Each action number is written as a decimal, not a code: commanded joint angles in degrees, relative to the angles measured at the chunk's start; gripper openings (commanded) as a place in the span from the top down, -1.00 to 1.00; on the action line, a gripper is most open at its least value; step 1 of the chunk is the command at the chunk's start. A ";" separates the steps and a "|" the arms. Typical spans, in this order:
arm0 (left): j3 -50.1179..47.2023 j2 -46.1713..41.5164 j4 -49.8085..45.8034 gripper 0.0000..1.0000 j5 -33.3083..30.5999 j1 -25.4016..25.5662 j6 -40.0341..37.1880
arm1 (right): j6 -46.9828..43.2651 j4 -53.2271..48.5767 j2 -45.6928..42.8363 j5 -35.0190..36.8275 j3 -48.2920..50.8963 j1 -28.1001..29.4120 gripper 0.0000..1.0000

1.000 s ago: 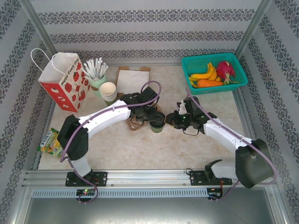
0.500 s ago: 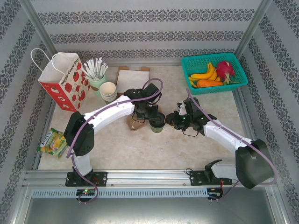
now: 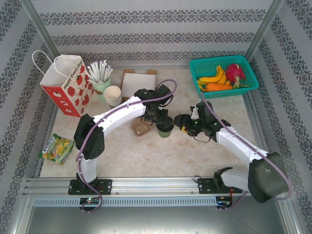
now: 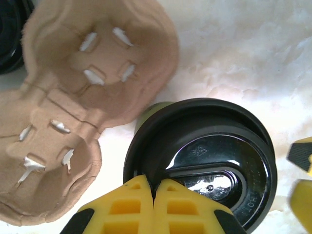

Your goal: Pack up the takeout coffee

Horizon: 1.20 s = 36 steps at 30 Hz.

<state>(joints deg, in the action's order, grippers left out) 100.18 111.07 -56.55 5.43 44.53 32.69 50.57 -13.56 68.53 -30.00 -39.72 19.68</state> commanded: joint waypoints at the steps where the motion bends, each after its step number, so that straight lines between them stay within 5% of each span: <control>1: 2.93 1.00 -4.75 1.00 -1.84 1.08 -5.15 | -2.41 -0.18 -2.41 -1.16 -2.03 -1.65 -0.39; 6: 3.83 0.61 -3.76 1.00 -0.95 1.51 -8.64 | -6.05 -3.94 -1.67 -1.69 -3.34 -3.83 -0.76; 19: -3.35 -1.89 2.79 1.00 -1.49 2.48 -17.88 | -18.86 -9.36 9.68 -18.23 -9.61 -7.31 -0.50; 31: -5.80 -2.71 3.61 1.00 -1.74 2.58 -17.77 | -18.54 -10.09 17.98 -18.96 -12.67 -7.47 0.00; 36: -6.16 -2.70 4.40 1.00 -0.80 2.66 -16.51 | -17.92 -9.39 18.86 -19.49 -12.21 -7.38 0.06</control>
<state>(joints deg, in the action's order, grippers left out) 95.66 108.62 -52.05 4.86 46.17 15.84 32.60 -23.07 86.32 -48.18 -51.27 12.84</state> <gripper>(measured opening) 0.049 0.471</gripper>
